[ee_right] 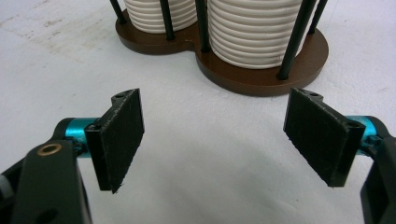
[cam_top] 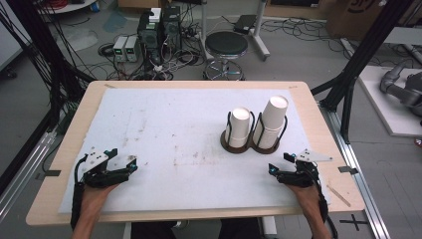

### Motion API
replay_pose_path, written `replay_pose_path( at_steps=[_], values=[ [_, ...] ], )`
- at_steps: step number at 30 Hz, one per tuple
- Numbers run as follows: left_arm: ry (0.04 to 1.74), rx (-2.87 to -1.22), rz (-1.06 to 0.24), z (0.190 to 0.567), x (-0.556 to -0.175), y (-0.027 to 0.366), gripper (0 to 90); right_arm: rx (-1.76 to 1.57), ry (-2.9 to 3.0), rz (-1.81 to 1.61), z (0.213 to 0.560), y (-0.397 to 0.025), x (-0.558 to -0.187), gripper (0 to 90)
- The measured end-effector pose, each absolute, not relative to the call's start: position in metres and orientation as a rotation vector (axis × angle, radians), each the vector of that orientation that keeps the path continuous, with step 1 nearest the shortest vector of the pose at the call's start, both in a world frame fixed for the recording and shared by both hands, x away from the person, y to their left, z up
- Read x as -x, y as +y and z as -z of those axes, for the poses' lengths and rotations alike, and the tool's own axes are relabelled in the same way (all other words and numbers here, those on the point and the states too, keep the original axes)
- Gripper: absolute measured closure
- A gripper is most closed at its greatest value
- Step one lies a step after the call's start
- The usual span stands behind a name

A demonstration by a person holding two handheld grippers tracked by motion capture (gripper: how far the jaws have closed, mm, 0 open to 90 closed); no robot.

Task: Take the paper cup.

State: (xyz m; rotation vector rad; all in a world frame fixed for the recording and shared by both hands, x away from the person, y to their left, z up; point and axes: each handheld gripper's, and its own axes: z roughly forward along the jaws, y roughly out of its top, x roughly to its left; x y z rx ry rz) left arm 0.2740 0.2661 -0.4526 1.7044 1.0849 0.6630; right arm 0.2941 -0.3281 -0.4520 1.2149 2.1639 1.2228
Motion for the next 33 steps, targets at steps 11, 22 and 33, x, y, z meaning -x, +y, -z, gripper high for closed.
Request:
replay_pose_path(
  at_steps=[11, 22, 33],
  values=[
    [1.088, -1.704, -0.661, 0.453, -0.274, 0.267, 17.0, -1.208, 2.174, -1.236, 0.452, -0.328, -0.294, 20.7],
    [1.11, -1.706, -0.656, 0.453, -0.276, 0.266, 17.0, -1.18, 2.18, -1.262, 0.448, -0.331, -0.292, 20.7],
    [1.099, -1.692, -0.67, 0.453, -0.273, 0.267, 17.1, -1.082, 2.15, -1.377, 0.391, -0.344, -0.292, 20.7]
  ],
)
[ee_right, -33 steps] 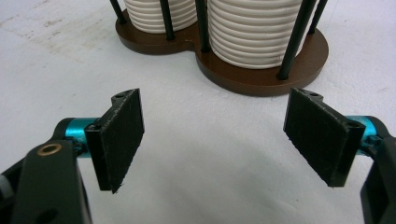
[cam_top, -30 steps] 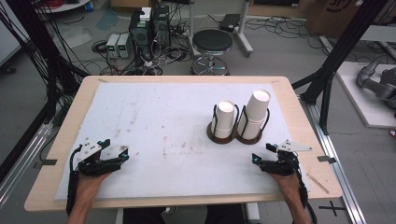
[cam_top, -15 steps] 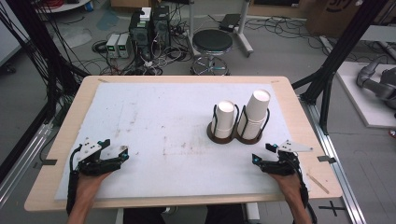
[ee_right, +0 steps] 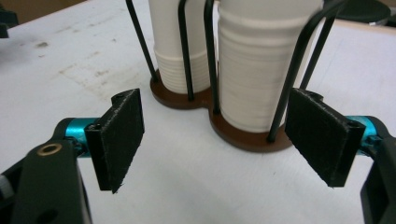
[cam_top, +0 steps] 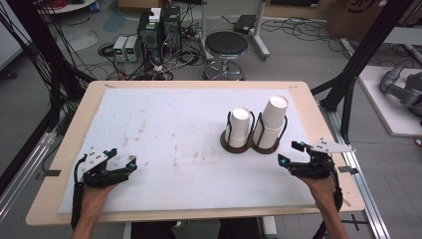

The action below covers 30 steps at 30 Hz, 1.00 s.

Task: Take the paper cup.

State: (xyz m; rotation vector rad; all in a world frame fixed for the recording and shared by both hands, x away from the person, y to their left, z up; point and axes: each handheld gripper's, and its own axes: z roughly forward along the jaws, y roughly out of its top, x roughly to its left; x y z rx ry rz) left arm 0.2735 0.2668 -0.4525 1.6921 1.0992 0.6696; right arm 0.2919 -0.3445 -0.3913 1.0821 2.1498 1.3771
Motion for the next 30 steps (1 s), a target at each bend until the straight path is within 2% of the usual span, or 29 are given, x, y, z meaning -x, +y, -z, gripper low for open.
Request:
replay_pose_path(
  at_steps=[13, 30],
  values=[
    [1.106, -1.704, -0.658, 0.453, -0.275, 0.267, 17.0, -0.922, 2.209, -1.345, 0.301, -0.352, -0.31, 20.7],
    [1.102, -1.716, -0.666, 0.452, -0.275, 0.265, 17.1, -0.861, 2.335, -1.256, 0.255, -0.344, -0.353, 20.0]
  ],
)
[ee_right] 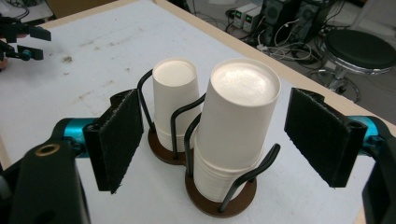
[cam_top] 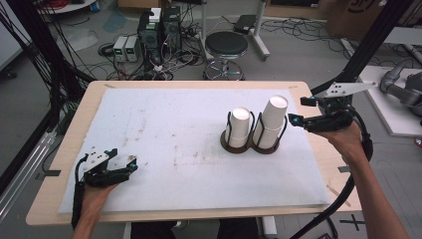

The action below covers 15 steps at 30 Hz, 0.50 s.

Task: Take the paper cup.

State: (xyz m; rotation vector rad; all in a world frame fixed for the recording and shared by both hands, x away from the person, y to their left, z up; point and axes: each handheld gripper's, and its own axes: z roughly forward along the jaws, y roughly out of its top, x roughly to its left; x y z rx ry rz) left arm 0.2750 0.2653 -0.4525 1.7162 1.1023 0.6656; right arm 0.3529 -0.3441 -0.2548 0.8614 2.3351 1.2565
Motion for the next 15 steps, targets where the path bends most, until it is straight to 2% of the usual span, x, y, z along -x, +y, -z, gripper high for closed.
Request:
replay_pose_path(
  at_steps=[15],
  values=[
    [1.107, -1.729, -0.672, 0.453, -0.276, 0.264, 17.0, -0.821, 2.494, -1.073, 0.237, -0.326, -0.391, 20.0]
  ],
)
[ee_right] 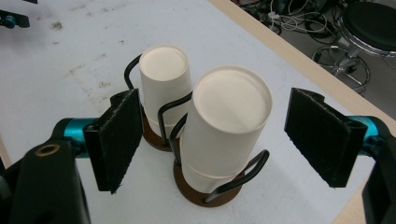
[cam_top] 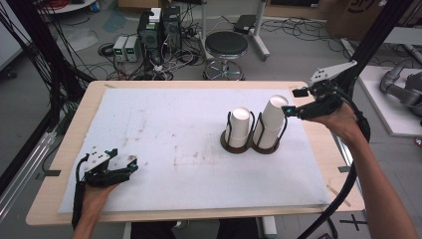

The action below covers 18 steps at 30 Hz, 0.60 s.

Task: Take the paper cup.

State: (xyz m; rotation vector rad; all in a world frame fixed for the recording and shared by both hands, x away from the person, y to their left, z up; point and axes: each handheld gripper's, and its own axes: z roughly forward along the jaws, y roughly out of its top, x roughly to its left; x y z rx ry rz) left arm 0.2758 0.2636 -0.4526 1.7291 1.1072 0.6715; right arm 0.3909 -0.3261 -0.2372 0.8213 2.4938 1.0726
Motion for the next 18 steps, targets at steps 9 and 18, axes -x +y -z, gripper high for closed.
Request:
replay_pose_path(
  at_steps=[9, 18],
  values=[
    [1.104, -1.735, -0.674, 0.453, -0.276, 0.263, 16.7, -0.836, 2.564, -0.998, 0.232, -0.318, -0.41, 20.0],
    [1.111, -1.744, -0.677, 0.453, -0.276, 0.262, 16.7, -0.872, 2.603, -0.913, 0.233, -0.315, -0.425, 20.0]
  ],
)
